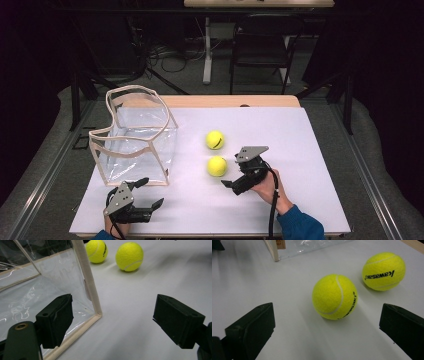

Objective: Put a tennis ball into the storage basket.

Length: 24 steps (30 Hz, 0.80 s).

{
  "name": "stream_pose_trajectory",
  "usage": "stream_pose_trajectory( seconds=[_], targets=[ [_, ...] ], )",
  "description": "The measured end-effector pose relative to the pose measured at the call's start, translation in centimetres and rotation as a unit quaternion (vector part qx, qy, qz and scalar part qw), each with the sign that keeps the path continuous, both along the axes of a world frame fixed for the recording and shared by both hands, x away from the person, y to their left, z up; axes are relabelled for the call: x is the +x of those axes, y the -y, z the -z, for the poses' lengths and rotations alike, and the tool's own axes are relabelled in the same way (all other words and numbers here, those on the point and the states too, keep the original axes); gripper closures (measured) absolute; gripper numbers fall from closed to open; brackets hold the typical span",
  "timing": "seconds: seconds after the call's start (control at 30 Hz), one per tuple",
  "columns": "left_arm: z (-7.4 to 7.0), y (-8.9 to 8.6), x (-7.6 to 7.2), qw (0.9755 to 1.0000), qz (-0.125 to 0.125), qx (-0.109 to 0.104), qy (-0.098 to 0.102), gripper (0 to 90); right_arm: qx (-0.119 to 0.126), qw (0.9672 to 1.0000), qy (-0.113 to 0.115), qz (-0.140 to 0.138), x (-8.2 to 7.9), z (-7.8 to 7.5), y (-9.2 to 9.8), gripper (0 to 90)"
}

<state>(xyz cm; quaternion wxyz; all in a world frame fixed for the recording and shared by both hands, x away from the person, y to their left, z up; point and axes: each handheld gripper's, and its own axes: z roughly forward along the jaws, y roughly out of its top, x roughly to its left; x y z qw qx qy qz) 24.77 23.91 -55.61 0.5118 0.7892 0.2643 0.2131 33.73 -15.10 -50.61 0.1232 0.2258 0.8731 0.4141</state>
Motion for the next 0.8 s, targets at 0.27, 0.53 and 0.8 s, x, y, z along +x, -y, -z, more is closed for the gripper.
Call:
stream_pose_trajectory(
  seconds=[0.27,0.53,0.8],
  targets=[
    [0.0,0.0,0.1,1.0,0.002,-0.002,-0.001,16.1,-0.012,0.9998,-0.01,-0.007,1.0,0.1,-1.2,0.0],
    [0.0,0.0,0.1,1.0,0.002,0.0,-0.002,16.1,-0.026,0.9994,-0.021,-0.011,1.9,0.5,-2.2,0.0],
    [0.0,0.0,0.1,1.0,0.003,0.001,-0.002,16.1,-0.036,0.9988,-0.031,-0.009,2.6,0.8,-2.7,0.0]
  ],
)
